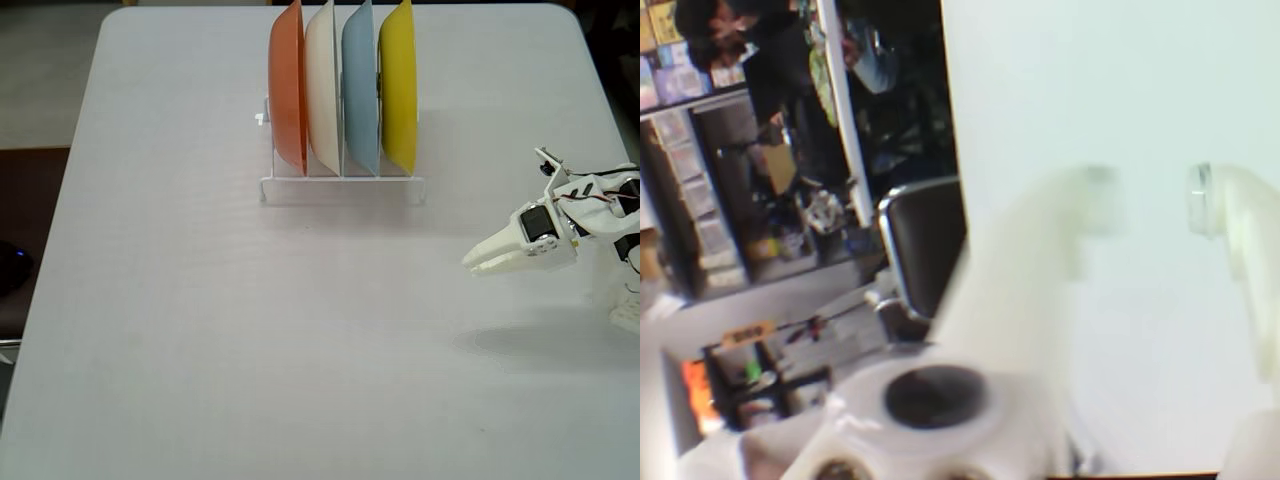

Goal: Can you put the plate away?

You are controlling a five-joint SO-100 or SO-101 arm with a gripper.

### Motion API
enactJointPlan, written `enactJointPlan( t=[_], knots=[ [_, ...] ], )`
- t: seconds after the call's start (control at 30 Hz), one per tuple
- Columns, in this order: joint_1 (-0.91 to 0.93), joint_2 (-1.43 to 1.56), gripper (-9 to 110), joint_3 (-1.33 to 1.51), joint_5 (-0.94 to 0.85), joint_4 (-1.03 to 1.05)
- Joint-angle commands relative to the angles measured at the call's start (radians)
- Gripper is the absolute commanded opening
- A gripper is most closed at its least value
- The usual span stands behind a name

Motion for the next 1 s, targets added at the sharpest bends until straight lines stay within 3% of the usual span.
enactJointPlan(
  t=[0.0,0.4,0.97],
  knots=[
    [0.037,0.015,0,0.005,-0.011,-0.023],
    [0.083,0.017,0,0.114,0.104,0.023],
    [0.101,0.017,0,0.156,0.087,0.011]
  ],
)
